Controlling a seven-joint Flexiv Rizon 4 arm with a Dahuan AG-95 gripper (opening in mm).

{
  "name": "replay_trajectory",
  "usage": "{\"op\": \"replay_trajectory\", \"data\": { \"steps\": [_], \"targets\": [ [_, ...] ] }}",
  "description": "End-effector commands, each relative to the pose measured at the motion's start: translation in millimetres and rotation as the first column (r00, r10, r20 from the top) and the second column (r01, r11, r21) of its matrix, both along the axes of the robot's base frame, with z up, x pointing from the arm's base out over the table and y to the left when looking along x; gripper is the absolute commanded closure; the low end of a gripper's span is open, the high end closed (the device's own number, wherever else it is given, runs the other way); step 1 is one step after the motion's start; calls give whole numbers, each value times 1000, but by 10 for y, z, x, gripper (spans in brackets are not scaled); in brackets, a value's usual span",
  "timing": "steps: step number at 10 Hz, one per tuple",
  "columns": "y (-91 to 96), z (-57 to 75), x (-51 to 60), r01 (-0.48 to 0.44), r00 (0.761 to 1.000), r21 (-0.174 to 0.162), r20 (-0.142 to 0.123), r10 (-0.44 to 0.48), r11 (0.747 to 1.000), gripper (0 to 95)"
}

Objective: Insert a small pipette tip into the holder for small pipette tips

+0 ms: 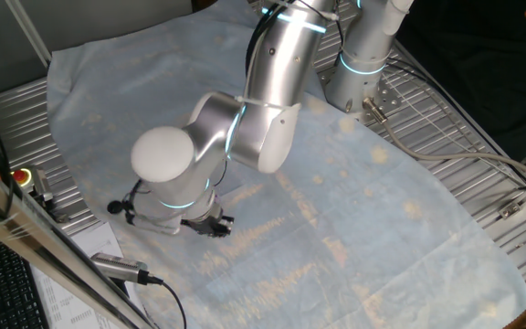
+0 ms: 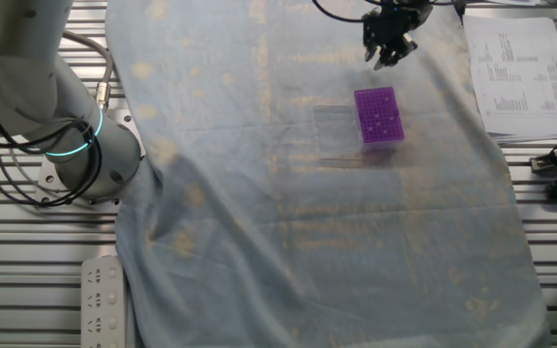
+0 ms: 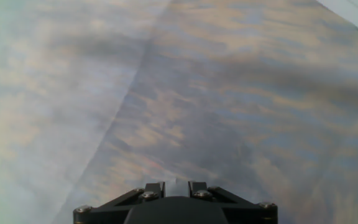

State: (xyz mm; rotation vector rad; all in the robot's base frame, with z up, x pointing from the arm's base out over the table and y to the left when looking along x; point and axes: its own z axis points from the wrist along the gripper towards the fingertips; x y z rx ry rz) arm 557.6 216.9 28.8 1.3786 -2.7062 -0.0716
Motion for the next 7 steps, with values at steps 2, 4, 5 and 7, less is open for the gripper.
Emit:
{"op": "replay_trajectory", "data": {
  "steps": [2,4,5,7],
  "targets": [
    [12,-7,-18,-661,751,74,70,657,747,760],
    [76,-28,-51,-725,687,48,100,719,687,760],
    [111,-43,-72,-739,672,31,116,732,673,760],
    [127,-74,-83,-764,639,-3,135,757,645,760]
  ]
}}
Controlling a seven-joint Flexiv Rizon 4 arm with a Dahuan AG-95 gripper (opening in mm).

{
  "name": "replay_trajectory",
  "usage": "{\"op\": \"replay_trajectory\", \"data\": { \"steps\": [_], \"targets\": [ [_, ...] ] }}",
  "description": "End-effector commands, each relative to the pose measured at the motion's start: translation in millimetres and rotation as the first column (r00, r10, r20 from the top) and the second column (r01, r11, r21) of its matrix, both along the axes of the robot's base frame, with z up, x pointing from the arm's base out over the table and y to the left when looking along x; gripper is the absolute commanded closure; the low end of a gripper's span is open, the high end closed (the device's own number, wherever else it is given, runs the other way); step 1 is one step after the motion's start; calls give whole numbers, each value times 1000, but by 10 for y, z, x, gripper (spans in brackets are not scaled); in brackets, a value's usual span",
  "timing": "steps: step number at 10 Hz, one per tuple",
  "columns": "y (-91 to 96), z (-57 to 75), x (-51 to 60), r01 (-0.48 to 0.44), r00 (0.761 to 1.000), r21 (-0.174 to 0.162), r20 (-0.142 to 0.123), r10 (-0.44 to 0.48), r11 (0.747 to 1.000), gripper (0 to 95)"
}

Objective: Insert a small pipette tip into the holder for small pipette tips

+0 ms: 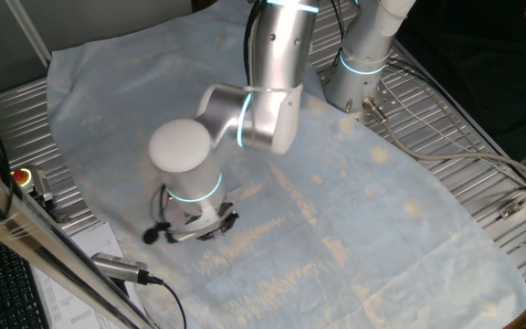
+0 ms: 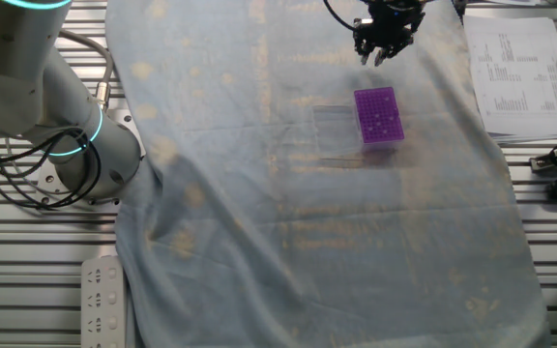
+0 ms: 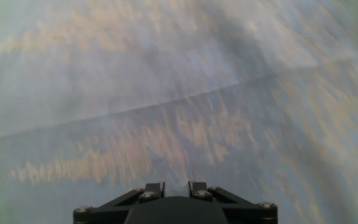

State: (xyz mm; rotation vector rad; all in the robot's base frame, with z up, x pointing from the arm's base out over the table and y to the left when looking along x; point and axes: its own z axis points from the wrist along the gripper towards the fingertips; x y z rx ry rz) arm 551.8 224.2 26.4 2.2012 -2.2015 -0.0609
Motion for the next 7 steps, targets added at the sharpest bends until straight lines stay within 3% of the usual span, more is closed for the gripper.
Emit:
{"op": "replay_trajectory", "data": {
  "steps": [1,3,7],
  "targets": [
    [54,-93,-27,-248,966,-2,76,247,969,760],
    [54,-147,-29,-248,966,4,78,247,969,760],
    [49,-149,-27,-256,962,-16,91,256,967,760]
  ]
}}
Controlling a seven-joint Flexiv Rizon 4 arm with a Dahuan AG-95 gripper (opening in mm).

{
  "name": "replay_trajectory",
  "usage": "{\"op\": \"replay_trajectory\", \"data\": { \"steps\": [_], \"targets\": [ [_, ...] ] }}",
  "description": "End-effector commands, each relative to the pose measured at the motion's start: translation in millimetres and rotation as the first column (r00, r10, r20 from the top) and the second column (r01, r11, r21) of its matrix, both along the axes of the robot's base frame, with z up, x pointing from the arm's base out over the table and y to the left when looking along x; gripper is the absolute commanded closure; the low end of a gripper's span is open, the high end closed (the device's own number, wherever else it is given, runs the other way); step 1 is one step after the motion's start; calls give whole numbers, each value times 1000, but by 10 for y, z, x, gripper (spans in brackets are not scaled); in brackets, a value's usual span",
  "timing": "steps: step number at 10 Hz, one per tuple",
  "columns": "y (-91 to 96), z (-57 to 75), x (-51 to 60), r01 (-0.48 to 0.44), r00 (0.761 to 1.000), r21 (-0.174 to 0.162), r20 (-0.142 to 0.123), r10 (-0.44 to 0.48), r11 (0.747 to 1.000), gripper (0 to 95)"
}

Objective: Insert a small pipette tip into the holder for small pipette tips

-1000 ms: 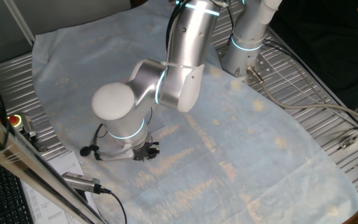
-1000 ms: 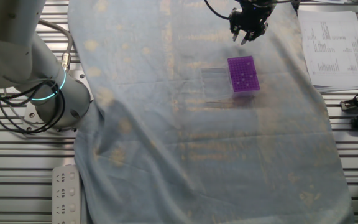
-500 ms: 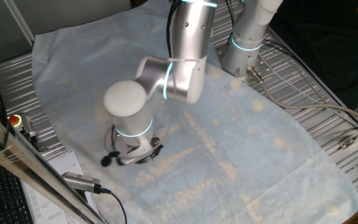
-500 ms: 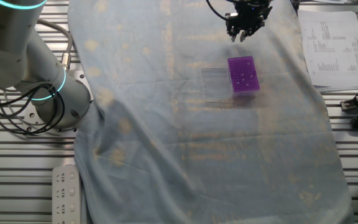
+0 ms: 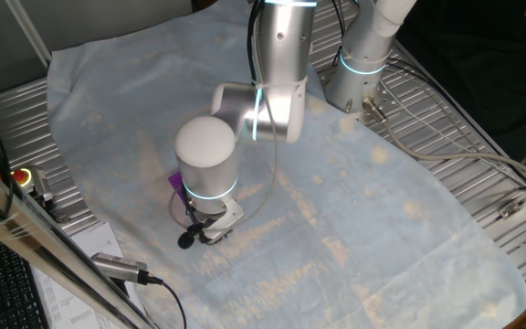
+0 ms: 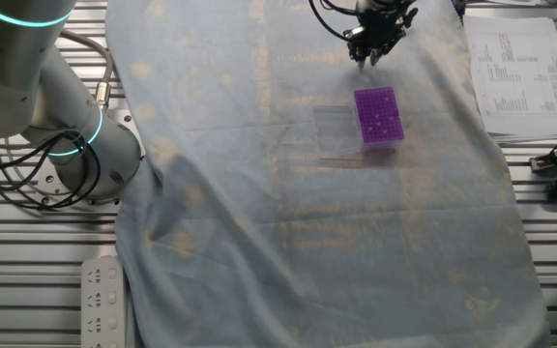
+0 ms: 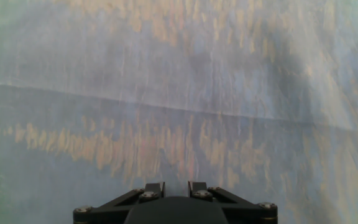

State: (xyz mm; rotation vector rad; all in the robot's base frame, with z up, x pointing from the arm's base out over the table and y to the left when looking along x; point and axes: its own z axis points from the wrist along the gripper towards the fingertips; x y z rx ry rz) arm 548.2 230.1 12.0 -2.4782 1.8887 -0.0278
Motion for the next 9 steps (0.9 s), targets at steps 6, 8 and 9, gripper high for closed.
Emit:
{"op": "replay_trajectory", "data": {
  "steps": [6,8,9],
  "targets": [
    [-42,-13,27,-24,999,-2,30,24,1000,760],
    [-43,-27,26,-34,999,-6,36,35,999,760],
    [-42,-40,25,-32,999,-3,37,32,999,760]
  ]
}}
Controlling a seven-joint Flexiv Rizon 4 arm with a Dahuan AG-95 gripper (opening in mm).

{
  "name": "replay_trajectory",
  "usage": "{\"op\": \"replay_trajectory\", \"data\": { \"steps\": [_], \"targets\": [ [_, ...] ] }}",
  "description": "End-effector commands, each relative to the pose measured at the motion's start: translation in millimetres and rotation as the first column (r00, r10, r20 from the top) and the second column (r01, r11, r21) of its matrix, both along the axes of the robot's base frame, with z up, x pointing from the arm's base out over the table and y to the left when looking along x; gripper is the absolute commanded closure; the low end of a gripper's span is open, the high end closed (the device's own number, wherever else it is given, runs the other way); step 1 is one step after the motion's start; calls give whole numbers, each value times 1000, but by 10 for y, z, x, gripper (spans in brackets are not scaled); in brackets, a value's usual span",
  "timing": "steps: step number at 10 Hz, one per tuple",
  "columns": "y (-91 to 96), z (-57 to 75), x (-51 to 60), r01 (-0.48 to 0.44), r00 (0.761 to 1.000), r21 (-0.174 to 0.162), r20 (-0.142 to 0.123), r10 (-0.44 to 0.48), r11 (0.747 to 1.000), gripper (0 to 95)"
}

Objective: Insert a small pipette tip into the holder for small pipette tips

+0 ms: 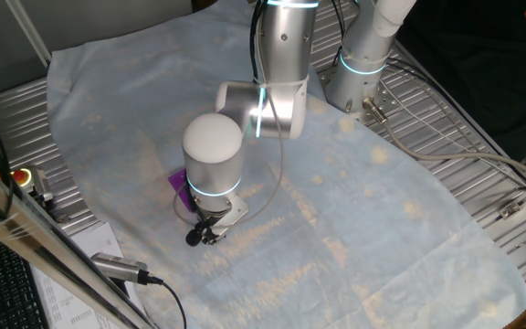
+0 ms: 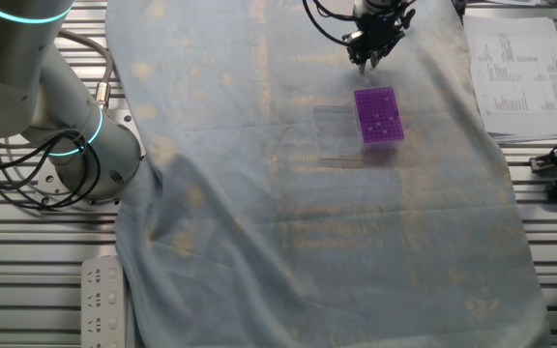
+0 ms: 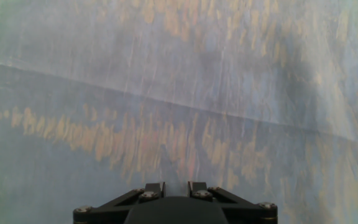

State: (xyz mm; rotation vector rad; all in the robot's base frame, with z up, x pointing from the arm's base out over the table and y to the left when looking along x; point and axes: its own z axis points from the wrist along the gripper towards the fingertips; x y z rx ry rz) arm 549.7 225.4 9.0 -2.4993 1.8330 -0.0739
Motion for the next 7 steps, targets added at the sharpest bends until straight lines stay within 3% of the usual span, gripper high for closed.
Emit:
{"op": "replay_trajectory", "data": {
  "steps": [1,7],
  "targets": [
    [6,-23,11,7,1000,10,3,-7,1000,760],
    [68,14,84,2,1000,18,1,-2,1000,760]
  ]
}}
